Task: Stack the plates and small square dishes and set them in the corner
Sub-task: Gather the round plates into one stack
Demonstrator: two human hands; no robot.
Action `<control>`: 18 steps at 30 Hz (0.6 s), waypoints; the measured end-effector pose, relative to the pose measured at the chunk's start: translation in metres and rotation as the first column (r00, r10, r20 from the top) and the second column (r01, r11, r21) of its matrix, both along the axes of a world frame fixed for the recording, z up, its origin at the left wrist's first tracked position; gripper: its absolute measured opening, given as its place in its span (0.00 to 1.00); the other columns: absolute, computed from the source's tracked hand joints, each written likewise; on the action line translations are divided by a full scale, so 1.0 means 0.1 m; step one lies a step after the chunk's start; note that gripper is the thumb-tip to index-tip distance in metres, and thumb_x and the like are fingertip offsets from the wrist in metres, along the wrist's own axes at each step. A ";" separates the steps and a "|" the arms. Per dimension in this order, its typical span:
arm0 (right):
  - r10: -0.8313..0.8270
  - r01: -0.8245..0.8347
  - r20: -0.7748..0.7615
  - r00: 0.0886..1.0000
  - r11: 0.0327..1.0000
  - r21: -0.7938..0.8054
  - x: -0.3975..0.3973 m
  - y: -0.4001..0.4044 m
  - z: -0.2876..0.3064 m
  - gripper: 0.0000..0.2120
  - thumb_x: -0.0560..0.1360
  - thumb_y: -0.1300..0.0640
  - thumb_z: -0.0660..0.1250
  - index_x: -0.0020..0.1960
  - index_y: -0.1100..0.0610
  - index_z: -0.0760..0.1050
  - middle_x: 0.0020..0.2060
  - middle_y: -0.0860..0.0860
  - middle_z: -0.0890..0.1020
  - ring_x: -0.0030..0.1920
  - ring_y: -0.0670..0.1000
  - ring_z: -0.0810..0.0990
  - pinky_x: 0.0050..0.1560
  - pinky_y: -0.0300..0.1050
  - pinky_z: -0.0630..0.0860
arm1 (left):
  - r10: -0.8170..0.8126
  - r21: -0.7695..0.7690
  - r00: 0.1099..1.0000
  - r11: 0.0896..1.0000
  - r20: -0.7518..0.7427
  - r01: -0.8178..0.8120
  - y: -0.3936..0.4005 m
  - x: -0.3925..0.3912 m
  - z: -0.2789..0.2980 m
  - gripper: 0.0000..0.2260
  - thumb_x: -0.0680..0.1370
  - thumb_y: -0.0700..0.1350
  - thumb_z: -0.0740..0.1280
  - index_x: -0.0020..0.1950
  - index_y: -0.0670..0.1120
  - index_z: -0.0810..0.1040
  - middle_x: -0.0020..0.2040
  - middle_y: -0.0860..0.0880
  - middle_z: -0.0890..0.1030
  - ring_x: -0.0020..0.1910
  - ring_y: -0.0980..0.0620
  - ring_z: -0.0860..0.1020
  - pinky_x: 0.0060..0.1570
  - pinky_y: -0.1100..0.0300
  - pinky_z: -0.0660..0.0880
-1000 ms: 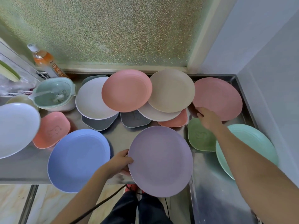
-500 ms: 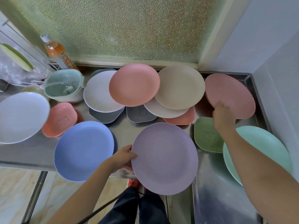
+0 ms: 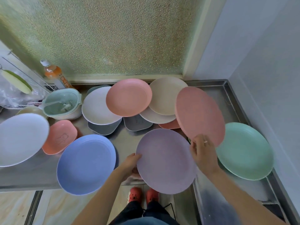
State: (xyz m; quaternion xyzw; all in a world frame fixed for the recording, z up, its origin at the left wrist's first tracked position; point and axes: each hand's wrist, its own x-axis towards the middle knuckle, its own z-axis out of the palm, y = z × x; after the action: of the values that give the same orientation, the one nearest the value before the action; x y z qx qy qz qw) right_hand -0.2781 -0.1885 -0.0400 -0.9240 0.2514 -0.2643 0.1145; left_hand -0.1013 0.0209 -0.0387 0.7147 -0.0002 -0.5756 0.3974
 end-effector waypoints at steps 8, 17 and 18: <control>0.422 -0.448 -0.244 0.873 0.892 -0.059 -0.44 1.12 -0.32 0.07 0.67 0.58 0.62 0.40 0.53 0.63 0.35 0.50 0.75 0.38 0.51 0.67 0.39 0.43 0.65 | 0.007 -0.126 0.999 0.992 -0.036 -0.012 0.02 -0.08 -0.11 0.12 0.81 0.45 0.55 0.42 0.45 0.73 0.28 0.51 0.79 0.26 0.55 0.79 0.29 0.61 0.77; 0.490 -0.412 -0.549 0.677 0.870 0.270 -0.24 1.26 -0.27 0.10 0.70 0.60 0.66 0.48 0.51 0.67 0.46 0.48 0.76 0.45 0.50 0.74 0.44 0.44 0.74 | 0.153 -0.097 0.983 0.982 -0.101 -0.163 0.20 -0.07 -0.27 0.12 0.80 0.44 0.56 0.38 0.43 0.69 0.27 0.45 0.72 0.29 0.48 0.72 0.33 0.57 0.78; 0.504 -0.410 -0.546 0.669 0.864 0.294 -0.22 1.26 -0.25 0.07 0.73 0.60 0.63 0.50 0.53 0.68 0.48 0.50 0.76 0.47 0.51 0.73 0.47 0.47 0.73 | 0.157 -0.087 0.983 0.982 -0.094 -0.165 0.22 -0.05 -0.28 0.11 0.80 0.44 0.56 0.38 0.43 0.69 0.28 0.44 0.71 0.29 0.47 0.72 0.31 0.57 0.79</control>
State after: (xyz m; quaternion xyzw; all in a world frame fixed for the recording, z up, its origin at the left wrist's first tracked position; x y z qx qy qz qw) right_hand -0.3000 -0.0622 -0.0647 -0.9807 0.0533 0.1023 0.1577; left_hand -0.1067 0.0427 -0.0662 0.6672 0.0478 -0.5712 0.4757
